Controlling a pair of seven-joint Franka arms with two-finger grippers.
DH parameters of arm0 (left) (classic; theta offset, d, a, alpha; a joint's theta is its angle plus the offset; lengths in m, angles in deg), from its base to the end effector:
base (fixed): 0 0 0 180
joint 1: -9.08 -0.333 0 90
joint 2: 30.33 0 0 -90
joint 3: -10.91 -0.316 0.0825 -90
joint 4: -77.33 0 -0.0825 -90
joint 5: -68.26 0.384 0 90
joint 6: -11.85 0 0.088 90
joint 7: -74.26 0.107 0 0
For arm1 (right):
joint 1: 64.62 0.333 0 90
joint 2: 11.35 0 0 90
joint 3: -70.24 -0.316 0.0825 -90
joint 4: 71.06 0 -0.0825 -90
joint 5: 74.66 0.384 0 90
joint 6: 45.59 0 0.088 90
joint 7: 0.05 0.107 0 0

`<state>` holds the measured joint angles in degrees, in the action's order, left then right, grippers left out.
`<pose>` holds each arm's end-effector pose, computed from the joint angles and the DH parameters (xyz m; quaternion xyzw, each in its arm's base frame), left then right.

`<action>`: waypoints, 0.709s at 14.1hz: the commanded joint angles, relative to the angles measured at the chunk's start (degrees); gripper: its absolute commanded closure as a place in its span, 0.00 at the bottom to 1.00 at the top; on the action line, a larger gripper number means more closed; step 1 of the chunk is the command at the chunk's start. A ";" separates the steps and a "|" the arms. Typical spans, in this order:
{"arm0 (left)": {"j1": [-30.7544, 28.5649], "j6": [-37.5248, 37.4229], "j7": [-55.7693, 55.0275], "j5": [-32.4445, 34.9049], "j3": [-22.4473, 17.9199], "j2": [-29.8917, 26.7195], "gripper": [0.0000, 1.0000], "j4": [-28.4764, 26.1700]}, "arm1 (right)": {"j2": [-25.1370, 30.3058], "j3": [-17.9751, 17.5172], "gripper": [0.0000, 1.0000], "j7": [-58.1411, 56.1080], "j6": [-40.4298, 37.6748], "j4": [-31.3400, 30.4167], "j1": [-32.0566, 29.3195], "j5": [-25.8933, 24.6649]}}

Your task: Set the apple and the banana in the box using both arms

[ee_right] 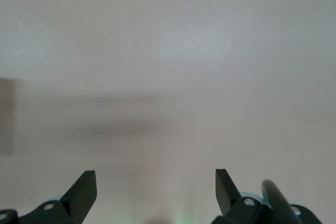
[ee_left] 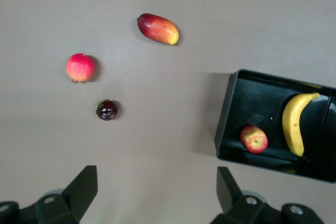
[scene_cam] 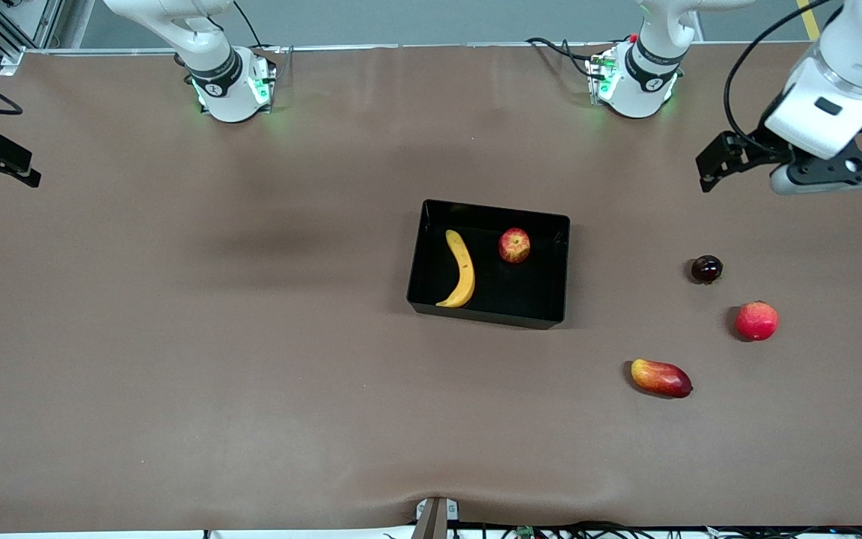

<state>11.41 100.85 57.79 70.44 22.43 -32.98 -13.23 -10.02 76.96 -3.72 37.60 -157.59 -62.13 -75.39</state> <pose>0.5235 -0.1277 0.6432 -0.9994 -0.0234 -0.0149 0.0204 0.5335 -0.0418 0.6551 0.9998 -0.0055 -0.0179 0.0038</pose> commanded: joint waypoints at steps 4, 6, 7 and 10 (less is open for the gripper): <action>-1.00 -0.23 4.94 -1.92 -0.98 -3.76 0.00 -3.31 | 1.31 -0.22 0.00 -0.28 0.04 -0.92 -0.74 1.17; -3.29 -0.84 8.10 -2.01 -0.80 -3.76 0.00 -3.22 | 1.31 -0.22 0.00 -0.28 0.04 -0.92 -1.09 1.17; -3.47 -0.85 9.07 -2.44 -0.89 -3.76 0.00 -3.13 | 1.31 -0.22 0.00 -0.28 0.04 -0.92 -1.09 1.17; -4.43 -0.85 9.26 -2.71 -1.06 -3.50 0.00 -2.43 | 1.31 -0.22 0.00 -0.28 0.04 -0.92 -1.18 1.17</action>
<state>7.81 100.44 65.87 68.93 21.38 -35.13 -15.10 -10.02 77.20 -3.72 37.60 -157.59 -62.26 -75.39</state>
